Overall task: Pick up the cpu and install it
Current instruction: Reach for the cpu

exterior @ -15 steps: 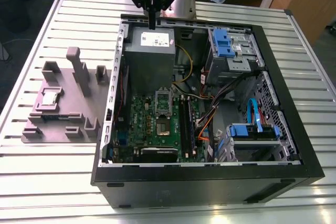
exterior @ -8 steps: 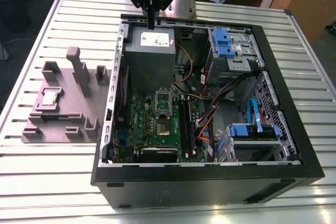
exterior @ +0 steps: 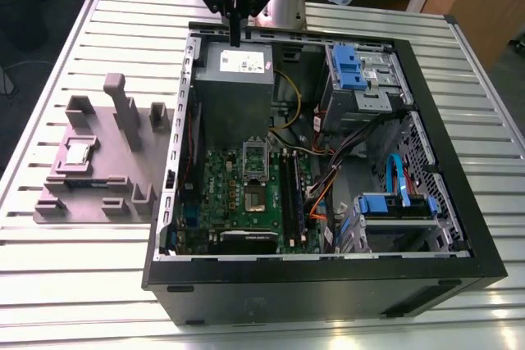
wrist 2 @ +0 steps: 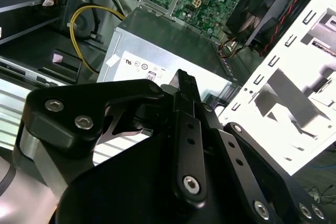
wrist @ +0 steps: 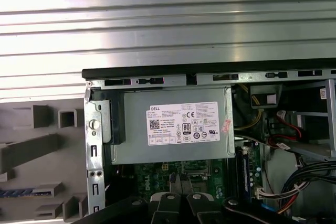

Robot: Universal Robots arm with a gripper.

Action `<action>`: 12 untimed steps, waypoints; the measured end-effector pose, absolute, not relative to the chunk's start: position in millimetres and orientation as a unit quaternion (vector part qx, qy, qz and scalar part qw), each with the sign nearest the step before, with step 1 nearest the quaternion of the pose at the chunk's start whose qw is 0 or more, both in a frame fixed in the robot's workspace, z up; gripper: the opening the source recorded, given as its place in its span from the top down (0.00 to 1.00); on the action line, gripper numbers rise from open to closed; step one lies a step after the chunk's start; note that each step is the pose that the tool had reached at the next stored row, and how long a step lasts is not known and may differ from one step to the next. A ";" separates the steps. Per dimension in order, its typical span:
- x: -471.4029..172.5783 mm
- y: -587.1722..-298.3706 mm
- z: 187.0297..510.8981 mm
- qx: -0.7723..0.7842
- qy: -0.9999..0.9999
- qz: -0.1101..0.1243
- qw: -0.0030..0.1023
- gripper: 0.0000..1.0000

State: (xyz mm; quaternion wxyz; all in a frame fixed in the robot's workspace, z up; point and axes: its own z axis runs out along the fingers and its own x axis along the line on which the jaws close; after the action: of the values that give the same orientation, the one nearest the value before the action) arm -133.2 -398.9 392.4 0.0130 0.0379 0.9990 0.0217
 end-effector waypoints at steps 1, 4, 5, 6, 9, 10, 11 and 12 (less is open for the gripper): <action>-133.9 -399.0 392.0 0.038 0.999 0.022 0.013 0.90; -134.8 -398.9 391.5 0.038 0.999 0.022 0.013 0.90; -135.0 -398.9 391.5 0.038 0.999 0.022 0.013 0.90; -135.4 -398.9 391.4 0.038 0.999 0.022 0.013 0.90; -137.9 -398.9 387.0 0.038 0.999 0.022 0.009 0.90; -137.9 -398.9 387.0 0.038 0.999 0.022 0.009 0.90; -138.0 -398.9 386.9 0.038 0.999 0.022 0.009 0.90; -138.2 -398.9 386.8 0.038 0.999 0.022 0.009 0.90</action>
State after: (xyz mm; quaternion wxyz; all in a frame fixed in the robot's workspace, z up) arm -138.2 -398.9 386.8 0.0088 0.0380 0.9990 0.0215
